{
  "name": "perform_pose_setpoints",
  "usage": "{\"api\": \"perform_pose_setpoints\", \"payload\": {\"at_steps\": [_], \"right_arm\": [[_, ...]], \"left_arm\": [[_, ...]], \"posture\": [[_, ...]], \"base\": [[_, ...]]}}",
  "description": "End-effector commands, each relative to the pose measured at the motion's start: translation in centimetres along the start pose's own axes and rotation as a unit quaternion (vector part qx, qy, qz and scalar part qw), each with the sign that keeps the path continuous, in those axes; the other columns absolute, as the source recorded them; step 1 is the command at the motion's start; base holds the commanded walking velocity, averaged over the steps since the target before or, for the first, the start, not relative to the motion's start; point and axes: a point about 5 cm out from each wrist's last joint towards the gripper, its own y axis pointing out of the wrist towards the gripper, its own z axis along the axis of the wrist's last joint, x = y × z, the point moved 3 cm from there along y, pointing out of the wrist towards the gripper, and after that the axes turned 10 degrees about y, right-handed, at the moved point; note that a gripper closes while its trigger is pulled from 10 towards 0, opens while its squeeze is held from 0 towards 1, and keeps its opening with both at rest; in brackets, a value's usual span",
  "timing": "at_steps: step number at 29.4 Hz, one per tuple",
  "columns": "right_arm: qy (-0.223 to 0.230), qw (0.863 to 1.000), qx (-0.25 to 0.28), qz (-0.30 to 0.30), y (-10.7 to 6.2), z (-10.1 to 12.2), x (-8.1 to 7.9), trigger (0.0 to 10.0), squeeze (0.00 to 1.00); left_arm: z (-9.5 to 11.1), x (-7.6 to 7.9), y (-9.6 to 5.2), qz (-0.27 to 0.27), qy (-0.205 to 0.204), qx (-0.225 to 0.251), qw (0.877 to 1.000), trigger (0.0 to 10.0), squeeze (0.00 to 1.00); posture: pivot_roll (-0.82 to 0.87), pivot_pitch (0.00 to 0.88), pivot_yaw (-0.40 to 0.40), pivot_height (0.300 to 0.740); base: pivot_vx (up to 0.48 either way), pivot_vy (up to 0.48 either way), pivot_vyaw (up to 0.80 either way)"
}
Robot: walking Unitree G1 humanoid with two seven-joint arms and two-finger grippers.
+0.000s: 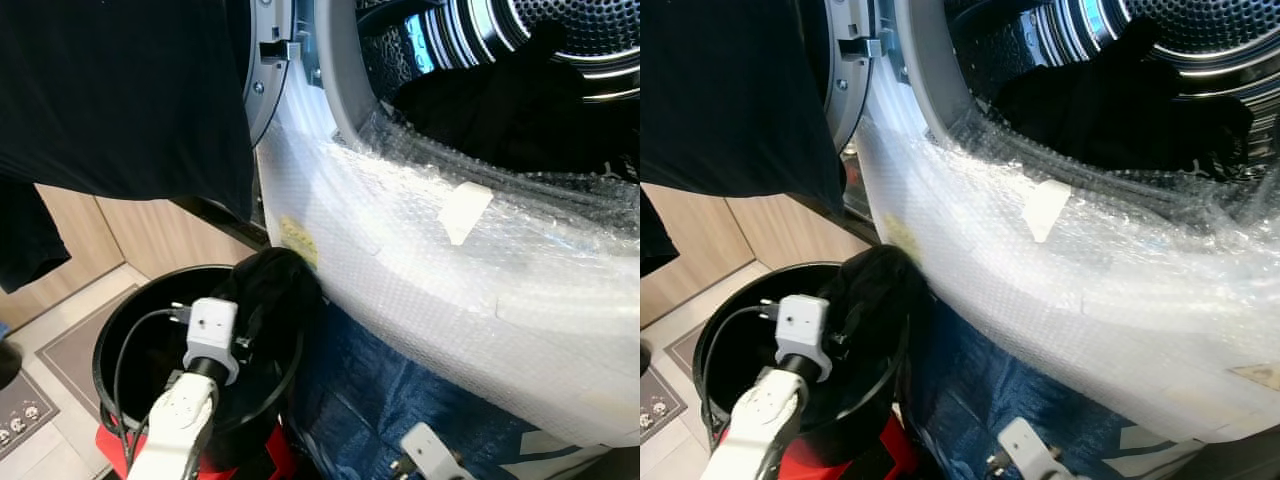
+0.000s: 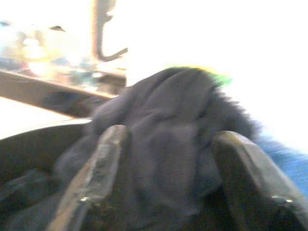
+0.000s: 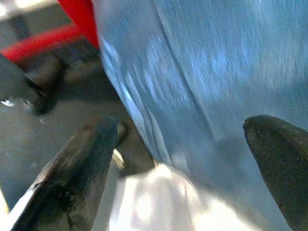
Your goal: Clothes washing
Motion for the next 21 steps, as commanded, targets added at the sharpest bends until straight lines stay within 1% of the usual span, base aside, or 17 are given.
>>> {"api": "perform_pose_setpoints", "payload": {"at_steps": [1,4,7,8,9,10,11,12,13,14,16,18,21], "right_arm": [[0.005,1.0,-0.017,-0.024,0.0,-1.1,0.0,10.0,0.0],[-0.005,0.999,-0.022,-0.031,0.1,-1.6,-0.3,10.0,0.0],[0.0,0.999,-0.027,-0.041,0.1,-2.1,-0.5,10.0,0.0],[0.006,0.998,-0.032,-0.049,0.1,-2.4,-0.5,10.0,0.0],[0.009,0.998,-0.035,-0.058,0.0,-2.6,-0.4,10.0,0.0],[0.009,0.998,-0.035,-0.058,0.0,-2.6,-0.4,10.0,0.0],[0.013,0.997,-0.034,-0.062,0.0,-2.6,-0.4,10.0,0.0],[0.019,0.997,-0.033,-0.063,0.0,-2.7,-0.4,10.0,0.0],[0.019,0.997,-0.033,-0.063,0.0,-2.7,-0.4,10.0,0.0],[0.023,0.997,-0.037,-0.065,0.0,-3.1,-0.4,10.0,0.0],[0.025,0.997,-0.04,-0.068,-0.1,-3.3,-0.3,10.0,0.0],[0.027,0.996,-0.042,-0.072,-0.2,-3.6,-0.1,10.0,0.0],[0.027,0.996,-0.043,-0.074,-0.2,-3.8,0.0,10.0,0.0]], "left_arm": [[1.8,0.6,0.3,-0.026,-0.026,0.022,0.999,10.0,1.0],[2.6,0.3,0.8,-0.017,-0.028,0.025,0.999,10.0,1.0],[2.4,-0.3,1.6,-0.003,-0.063,0.01,0.998,10.0,1.0],[2.0,-0.5,2.2,-0.012,-0.082,0.002,0.997,10.0,1.0],[1.0,-0.5,2.7,-0.043,-0.088,-0.023,0.995,10.0,1.0],[1.0,-0.5,2.7,-0.043,-0.088,-0.023,0.995,10.0,1.0],[0.3,-0.8,2.9,-0.057,-0.071,-0.044,0.995,10.0,1.0],[-0.3,-1.4,3.1,-0.059,-0.055,-0.06,0.995,10.0,1.0],[-0.3,-1.4,3.1,-0.059,-0.055,-0.06,0.995,10.0,1.0],[-0.8,-2.3,3.3,-0.056,-0.056,-0.075,0.994,10.0,1.0],[-1.0,-2.8,3.4,-0.059,-0.054,-0.081,0.994,10.0,1.0],[-1.1,-3.5,3.5,-0.069,-0.078,-0.085,0.991,10.0,1.0],[-1.1,-4.1,3.5,-0.077,-0.063,-0.092,0.991,10.0,1.0]], "posture": [[0.11,0.143,-0.021,0.74],[0.11,0.147,-0.024,0.74],[0.11,0.147,-0.024,0.74],[0.11,0.145,-0.033,0.74],[0.1,0.144,-0.035,0.74],[0.1,0.144,-0.035,0.74],[0.09,0.14,-0.036,0.74],[0.09,0.14,-0.036,0.74],[0.09,0.14,-0.036,0.74],[0.08,0.137,-0.039,0.74],[0.08,0.137,-0.038,0.74],[0.08,0.137,-0.043,0.74],[0.08,0.138,-0.049,0.74]], "base": [[0.0,0.0,0.0],[0.0,0.0,0.0],[0.0,0.0,0.0],[0.0,0.0,0.0],[0.0,0.0,0.0],[0.0,0.0,0.0],[0.0,0.0,0.0],[0.0,0.0,0.0],[0.0,0.0,0.0],[0.0,0.0,0.0],[0.0,0.0,0.0],[0.0,0.0,0.0],[0.0,0.0,0.0]]}}
